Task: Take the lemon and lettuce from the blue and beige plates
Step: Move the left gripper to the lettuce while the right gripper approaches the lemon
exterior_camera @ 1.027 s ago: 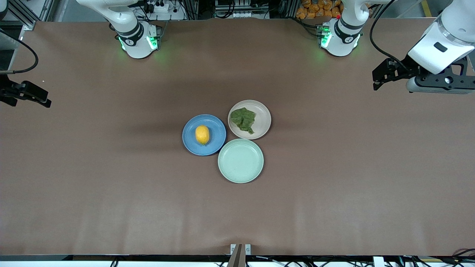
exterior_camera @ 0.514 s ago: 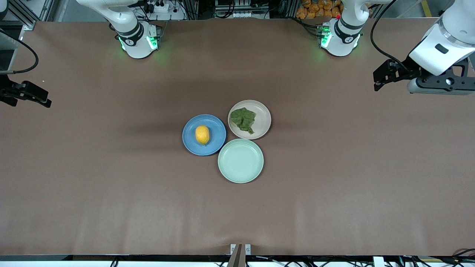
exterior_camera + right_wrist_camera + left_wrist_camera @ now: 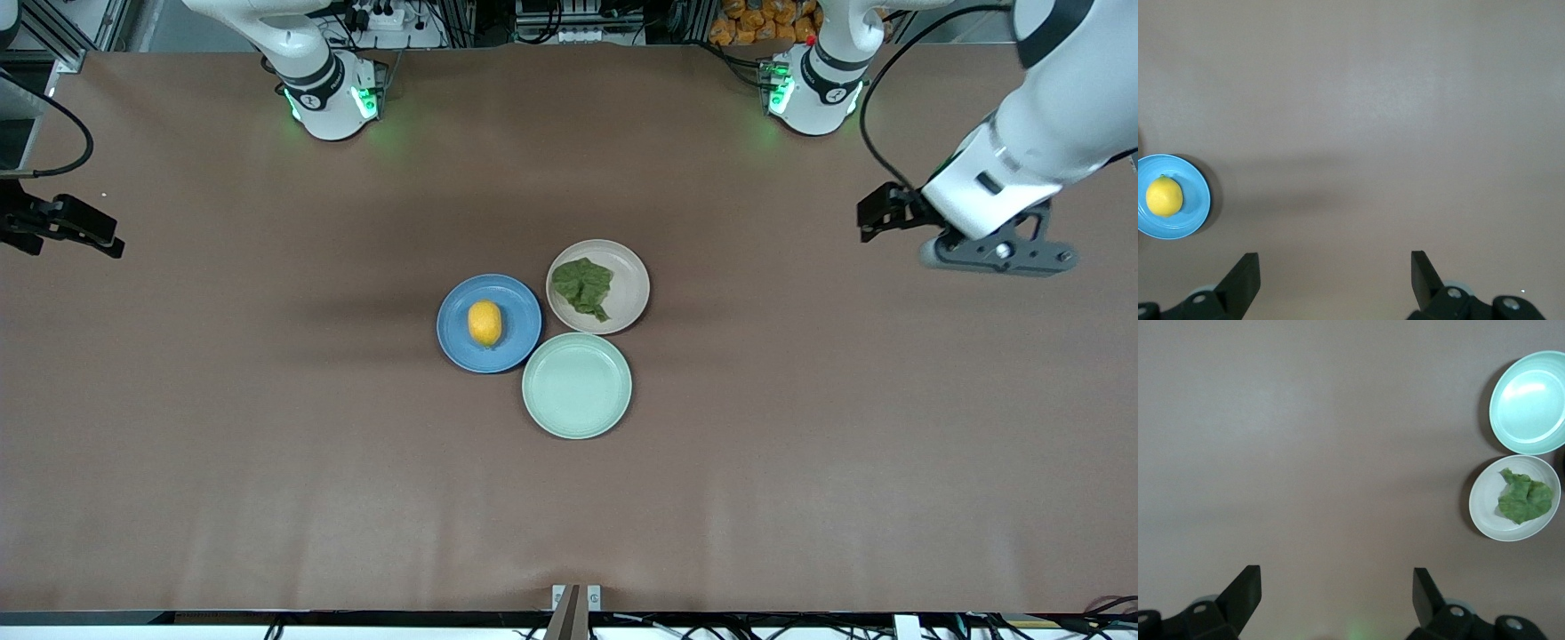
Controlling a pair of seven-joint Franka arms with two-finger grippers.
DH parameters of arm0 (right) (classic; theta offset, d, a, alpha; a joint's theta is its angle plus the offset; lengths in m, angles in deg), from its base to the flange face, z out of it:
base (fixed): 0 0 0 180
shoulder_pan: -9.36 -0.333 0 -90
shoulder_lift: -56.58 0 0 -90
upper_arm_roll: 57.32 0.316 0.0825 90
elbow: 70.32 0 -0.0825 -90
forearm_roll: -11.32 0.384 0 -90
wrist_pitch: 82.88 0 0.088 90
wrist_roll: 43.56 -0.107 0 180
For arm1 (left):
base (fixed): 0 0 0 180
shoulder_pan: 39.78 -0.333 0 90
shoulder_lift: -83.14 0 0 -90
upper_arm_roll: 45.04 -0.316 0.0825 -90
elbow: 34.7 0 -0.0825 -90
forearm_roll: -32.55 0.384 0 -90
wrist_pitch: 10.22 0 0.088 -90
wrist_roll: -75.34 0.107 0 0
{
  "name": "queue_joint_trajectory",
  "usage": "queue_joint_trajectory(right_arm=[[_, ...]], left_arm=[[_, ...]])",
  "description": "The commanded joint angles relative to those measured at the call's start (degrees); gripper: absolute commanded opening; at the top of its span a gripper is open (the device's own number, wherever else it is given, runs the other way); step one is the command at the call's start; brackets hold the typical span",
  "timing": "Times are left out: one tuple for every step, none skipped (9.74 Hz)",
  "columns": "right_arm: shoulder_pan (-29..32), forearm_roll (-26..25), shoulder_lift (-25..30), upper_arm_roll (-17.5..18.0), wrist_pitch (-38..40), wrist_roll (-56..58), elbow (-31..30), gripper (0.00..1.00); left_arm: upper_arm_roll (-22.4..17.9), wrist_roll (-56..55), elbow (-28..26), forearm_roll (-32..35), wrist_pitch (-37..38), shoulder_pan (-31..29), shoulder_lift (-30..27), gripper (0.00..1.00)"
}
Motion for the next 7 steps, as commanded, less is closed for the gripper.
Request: queue_joint_trajectory(right_arm=[[-0.3, 0.4, -0.4, 0.1, 1.6, -0.6, 1.0, 1.0], [-0.6, 0.4, -0.4, 0.3, 1.8, -0.7, 1.0, 1.0], [-1.4, 0.5, -0.4, 0.4, 1.7, -0.7, 1.0, 1.0], [-1.7, 2.5, -0.4, 0.4, 1.8, -0.8, 1.0, 1.0], [-1.7, 5.3, -0.4, 0.3, 2.5, -0.9, 0.9, 1.0], [-1.9, 6.1, -0.4, 0.4, 3.2, -0.9, 0.9, 1.0], [-3.1, 6.1, -0.4, 0.4, 3.4, -0.9, 0.9, 1.0]], left_arm=[[0.3, 0.4, 1.2, -1.4, 0.2, 2.4, 3.9, 1.0], [0.4, 0.4, 1.0, -2.1, -1.7, 2.5, 4.5, 1.0], [0.6, 0.2, 0.5, -4.3, -3.1, 3.3, 6.1, 1.0], [0.6, -0.8, -0.2, -5.2, -3.1, 3.7, 7.1, 1.0], [0.6, -2.4, -1.7, -6.1, -5.0, 4.9, 7.6, 1.0], [0.6, -5.7, -3.6, -7.6, -8.0, 6.3, 7.7, 1.0], [0.6, -9.3, -5.1, -7.7, -10.5, 8.6, 7.8, 1.0]])
